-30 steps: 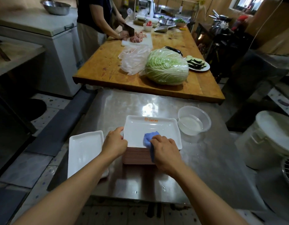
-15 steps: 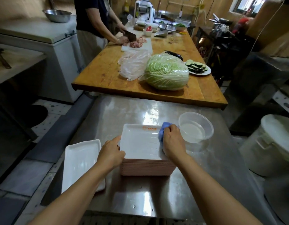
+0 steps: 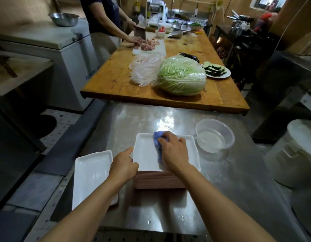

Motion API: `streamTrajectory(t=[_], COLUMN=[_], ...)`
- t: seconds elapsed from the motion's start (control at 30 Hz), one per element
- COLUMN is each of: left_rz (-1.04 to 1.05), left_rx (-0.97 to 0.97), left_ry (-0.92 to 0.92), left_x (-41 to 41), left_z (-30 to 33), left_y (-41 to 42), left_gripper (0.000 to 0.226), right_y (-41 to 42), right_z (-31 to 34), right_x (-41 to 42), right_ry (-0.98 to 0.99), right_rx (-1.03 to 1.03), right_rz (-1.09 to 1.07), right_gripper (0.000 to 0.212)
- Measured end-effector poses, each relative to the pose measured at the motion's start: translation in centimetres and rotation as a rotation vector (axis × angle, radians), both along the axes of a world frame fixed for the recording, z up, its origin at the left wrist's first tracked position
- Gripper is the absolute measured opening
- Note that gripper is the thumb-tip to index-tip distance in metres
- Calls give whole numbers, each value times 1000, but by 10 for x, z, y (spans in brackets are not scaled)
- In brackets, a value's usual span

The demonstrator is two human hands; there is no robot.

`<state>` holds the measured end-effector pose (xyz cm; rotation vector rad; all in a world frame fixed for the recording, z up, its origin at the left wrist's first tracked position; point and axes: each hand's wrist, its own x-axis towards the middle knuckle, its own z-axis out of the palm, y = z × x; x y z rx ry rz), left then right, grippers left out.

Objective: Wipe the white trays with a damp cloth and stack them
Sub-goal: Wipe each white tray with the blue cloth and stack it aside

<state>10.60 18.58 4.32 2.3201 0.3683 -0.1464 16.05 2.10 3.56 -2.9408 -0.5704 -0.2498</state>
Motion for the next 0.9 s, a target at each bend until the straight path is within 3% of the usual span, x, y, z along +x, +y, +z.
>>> streamTrajectory(t=[0.13,0.27,0.33,0.47,0.7,0.8,0.9], left_rz=[11,32,43,56,52,48,54], left_rx=[-27,-71,-107,-154,-148,-162,-163], left_ry=[21,36,43,44,44,39,32], left_x=[0,-2,-1,-1,1,1,3], left_z=[1,1,-1,-1,-2,-3,-5], left_y=[0,1,2,3,4,5,4], left_gripper=[58,60,61,61,62,58,56], right_y=[-42,-41,-27,-5,35,26,4], right_z=[4,0,-4,0,0,5,12], right_x=[-3,-16,-22,-19,-35,-57,-73], right_ry=[-1,4,76,175,334,363,287], right_rx=[-53,-126,-66,99,182,218,108], right_rz=[-220,-294,-297,-199,162,199,124], right_gripper=[32,32,34,43,48,54,49])
